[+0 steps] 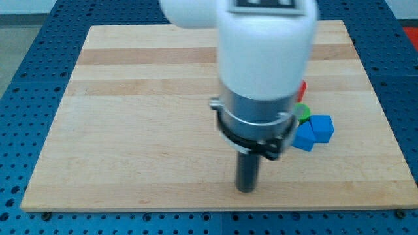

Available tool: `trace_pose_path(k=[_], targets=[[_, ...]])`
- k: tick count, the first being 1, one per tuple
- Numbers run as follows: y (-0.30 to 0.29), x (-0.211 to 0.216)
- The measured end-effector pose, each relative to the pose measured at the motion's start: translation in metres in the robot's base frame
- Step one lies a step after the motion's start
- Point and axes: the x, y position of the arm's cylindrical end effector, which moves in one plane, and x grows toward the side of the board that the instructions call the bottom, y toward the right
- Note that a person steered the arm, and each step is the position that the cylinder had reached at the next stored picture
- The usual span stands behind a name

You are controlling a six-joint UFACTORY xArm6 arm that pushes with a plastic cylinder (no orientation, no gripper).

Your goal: Push the blue triangle down to the green circle

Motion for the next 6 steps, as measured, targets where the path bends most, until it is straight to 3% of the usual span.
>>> trace_pose_path(k=[2, 6], targets=[[0.088, -0.030], [0.092, -0.079]])
